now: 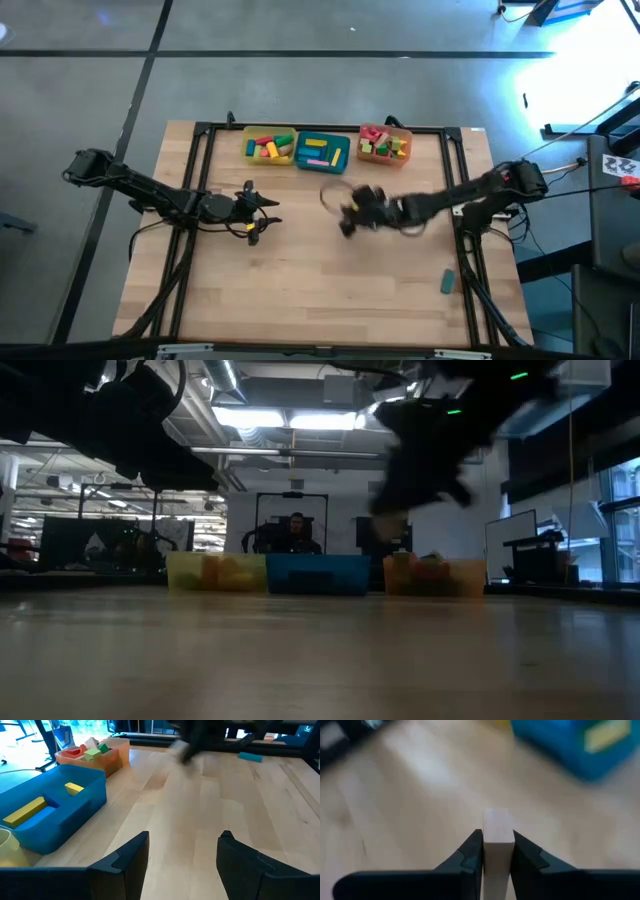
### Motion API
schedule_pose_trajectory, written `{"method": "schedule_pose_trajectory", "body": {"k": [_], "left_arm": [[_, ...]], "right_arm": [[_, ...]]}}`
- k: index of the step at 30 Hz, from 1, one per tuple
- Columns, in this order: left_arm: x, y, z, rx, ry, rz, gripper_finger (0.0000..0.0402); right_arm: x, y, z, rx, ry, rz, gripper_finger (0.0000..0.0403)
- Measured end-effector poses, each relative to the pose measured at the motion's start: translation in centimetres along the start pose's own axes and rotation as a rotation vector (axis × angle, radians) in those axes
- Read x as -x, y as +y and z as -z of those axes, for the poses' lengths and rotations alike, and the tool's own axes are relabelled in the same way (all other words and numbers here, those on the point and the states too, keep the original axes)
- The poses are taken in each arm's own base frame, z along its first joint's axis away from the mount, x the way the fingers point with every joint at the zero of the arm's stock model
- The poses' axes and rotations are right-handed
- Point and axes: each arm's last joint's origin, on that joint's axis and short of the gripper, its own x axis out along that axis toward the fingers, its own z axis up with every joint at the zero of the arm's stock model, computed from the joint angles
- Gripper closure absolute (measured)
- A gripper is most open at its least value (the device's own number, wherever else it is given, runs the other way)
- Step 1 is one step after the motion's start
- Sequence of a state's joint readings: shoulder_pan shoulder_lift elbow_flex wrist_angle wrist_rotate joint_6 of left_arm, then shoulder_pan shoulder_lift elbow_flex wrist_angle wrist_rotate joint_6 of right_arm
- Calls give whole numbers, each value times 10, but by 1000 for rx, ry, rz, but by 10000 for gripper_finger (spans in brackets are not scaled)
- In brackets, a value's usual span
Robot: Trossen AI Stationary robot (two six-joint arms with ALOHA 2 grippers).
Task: Sort blocks by size
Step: Put the brown rectangle block into the blue bin
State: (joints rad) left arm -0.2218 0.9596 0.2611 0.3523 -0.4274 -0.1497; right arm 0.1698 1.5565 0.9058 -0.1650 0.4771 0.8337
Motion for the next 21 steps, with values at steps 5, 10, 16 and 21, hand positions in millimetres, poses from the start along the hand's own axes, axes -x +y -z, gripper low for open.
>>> {"method": "schedule_pose_trajectory", "body": {"k": [5, 10, 16, 21], "left_arm": [[0, 0, 0, 0, 0, 0, 204], [0, 0, 0, 2, -4, 1, 204], [0, 0, -1, 2, -4, 1, 204], [0, 0, 0, 2, -4, 1, 204]], "right_arm": [[-32, -27, -60, 20, -226, -92, 333], [-60, -69, -94, -22, -309, -111, 334], [-89, -108, -102, -68, -273, -87, 322], [-91, -120, -109, -91, -311, -72, 314]]}}
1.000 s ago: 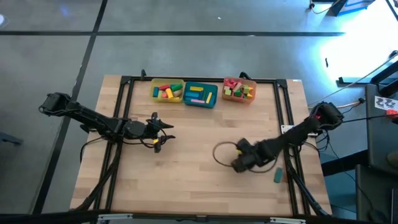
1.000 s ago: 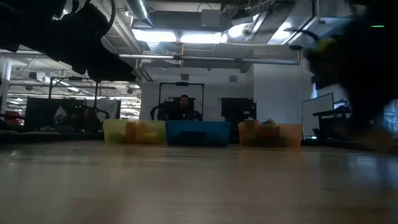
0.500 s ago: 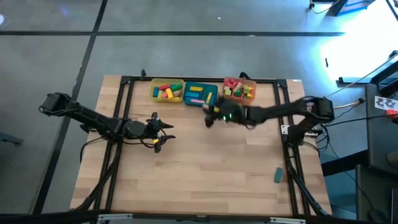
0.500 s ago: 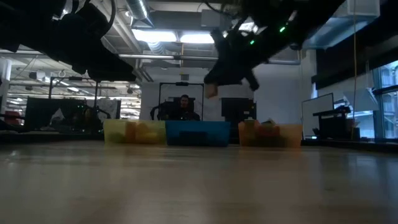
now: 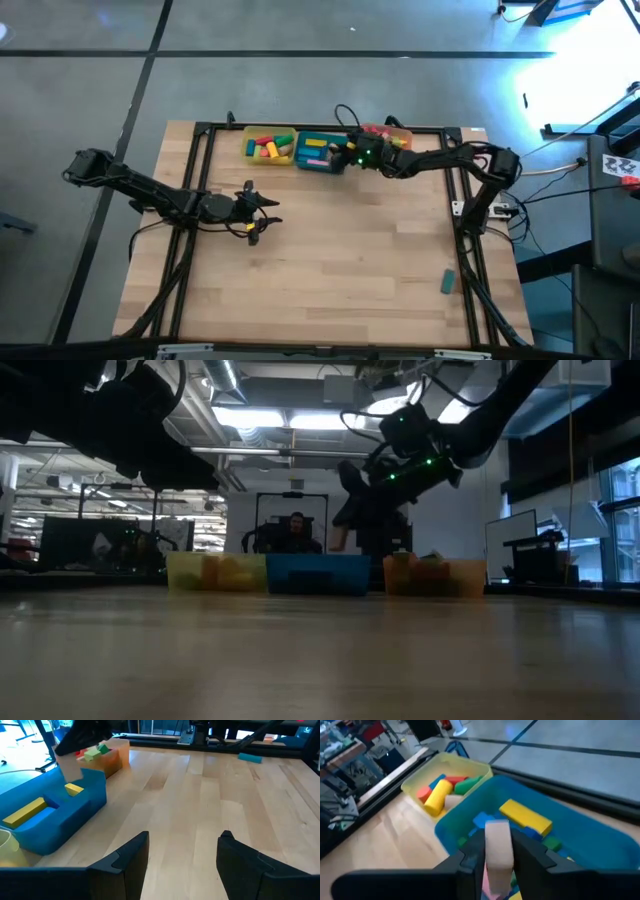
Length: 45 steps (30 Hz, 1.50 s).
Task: Sort blocks by size
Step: Put the brown rectangle block into the blue bin, then put the blue rectangle block into the blue bin
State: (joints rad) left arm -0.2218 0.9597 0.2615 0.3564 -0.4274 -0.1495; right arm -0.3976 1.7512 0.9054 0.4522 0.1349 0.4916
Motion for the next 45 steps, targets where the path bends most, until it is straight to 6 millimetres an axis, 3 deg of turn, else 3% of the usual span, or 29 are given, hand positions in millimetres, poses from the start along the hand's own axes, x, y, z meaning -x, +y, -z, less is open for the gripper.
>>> {"method": "schedule_pose_trajectory", "body": {"k": [8, 14, 19, 25, 27, 33, 39, 45], "left_arm": [[0, 0, 4, 40, 36, -6, 204], [0, 3, 0, -60, -6, -77, 204], [11, 3, 3, -59, -48, -62, 204], [30, 15, 19, 22, -219, -43, 204], [36, 19, 27, 43, -277, -38, 204], [44, 23, 25, 64, -301, -35, 204], [50, 25, 23, 59, -327, -32, 204], [57, 29, 21, 51, -355, -33, 204]], "right_arm": [[-1, -6, -6, -12, -22, -12, 312], [3, -4, -12, -9, -31, -45, 311], [30, 4, -33, 37, 14, -149, 311], [87, 14, -51, 150, 128, -177, 311], [107, 16, -48, 148, 208, -151, 311], [157, 35, -27, 34, 441, -131, 310], [181, 63, 4, -52, 646, -153, 310], [196, 86, 27, -25, 753, -212, 310]]}}
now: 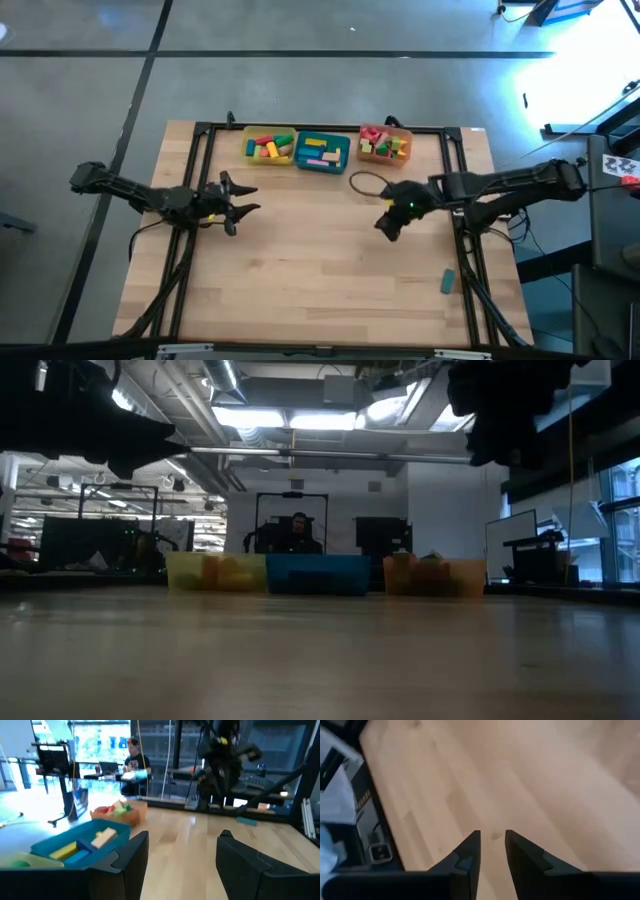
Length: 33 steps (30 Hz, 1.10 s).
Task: Sort blocks by size
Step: Put the blue rectangle block into the blue bin
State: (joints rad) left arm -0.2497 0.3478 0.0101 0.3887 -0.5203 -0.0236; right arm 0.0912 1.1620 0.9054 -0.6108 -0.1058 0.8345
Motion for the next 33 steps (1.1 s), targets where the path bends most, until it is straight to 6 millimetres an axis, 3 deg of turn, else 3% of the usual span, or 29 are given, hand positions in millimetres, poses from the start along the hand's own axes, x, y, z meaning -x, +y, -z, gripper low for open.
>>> {"method": "schedule_pose_trajectory", "body": {"k": [4, 10, 25, 33], "left_arm": [[5, 3, -4, -6, -33, 0, 204], [15, 8, -6, -23, -61, 0, 204], [19, 11, -1, -38, -20, 10, 204], [19, 11, 0, -41, -15, 11, 204]], "right_arm": [[-2, 11, 5, 2, -2, -52, 310], [-6, 12, 3, -140, -2, -54, 310], [-46, -3, 21, -344, 368, 113, 310], [-58, -7, 24, -377, 454, 142, 304]]}}
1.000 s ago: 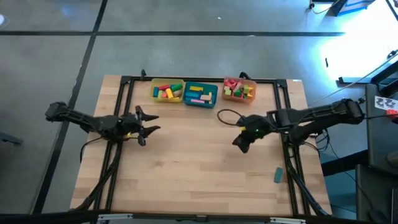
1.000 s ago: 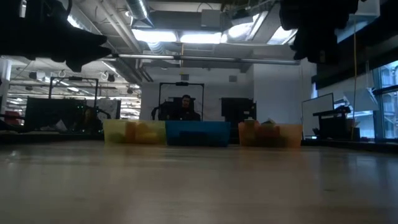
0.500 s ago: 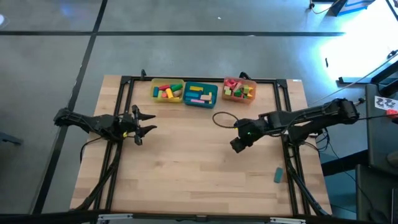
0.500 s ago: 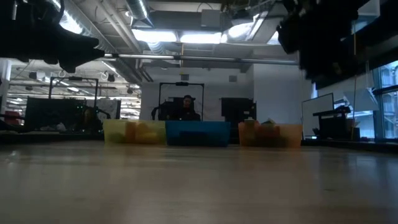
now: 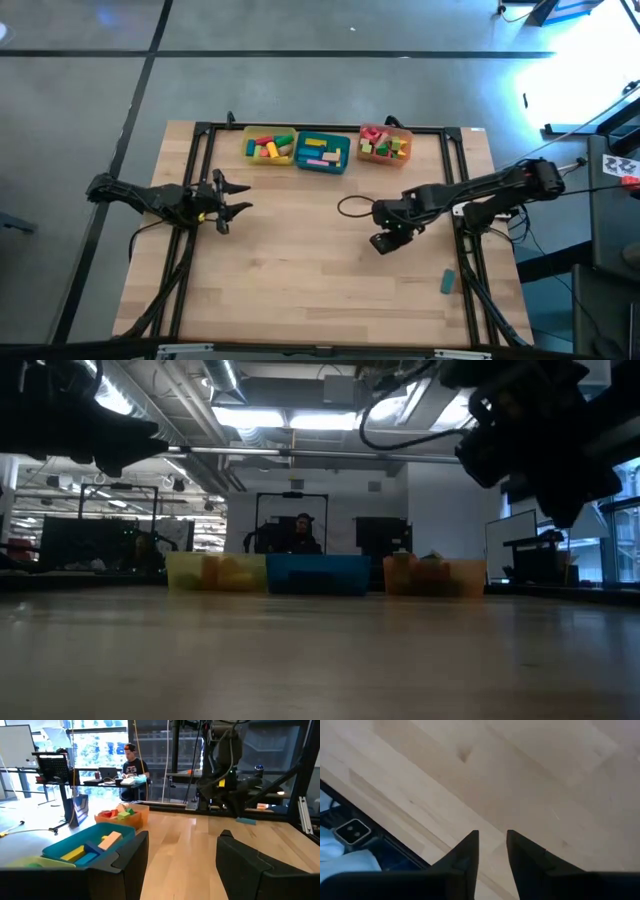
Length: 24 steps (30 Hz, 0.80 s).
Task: Sort blocks by size
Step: Put the blue rectangle block into the blue bin
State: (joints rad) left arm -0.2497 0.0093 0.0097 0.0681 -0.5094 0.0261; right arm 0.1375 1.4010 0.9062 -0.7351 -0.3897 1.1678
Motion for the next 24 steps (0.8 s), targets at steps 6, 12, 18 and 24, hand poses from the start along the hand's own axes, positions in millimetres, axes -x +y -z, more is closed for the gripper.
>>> {"method": "schedule_pose_trajectory", "body": {"k": [6, 12, 18, 24], "left_arm": [[0, 0, 0, 0, 0, 0, 204], [0, 0, 0, 0, 0, 0, 204], [0, 0, 0, 0, 0, 0, 204], [0, 0, 0, -1, 0, 0, 204]], "right_arm": [[-5, -6, 2, -51, 90, 64, 243], [-6, -10, 15, -87, 186, 120, 194], [-17, -8, 56, -125, 256, 259, 187], [-28, -9, 100, -293, 164, 411, 187]]}}
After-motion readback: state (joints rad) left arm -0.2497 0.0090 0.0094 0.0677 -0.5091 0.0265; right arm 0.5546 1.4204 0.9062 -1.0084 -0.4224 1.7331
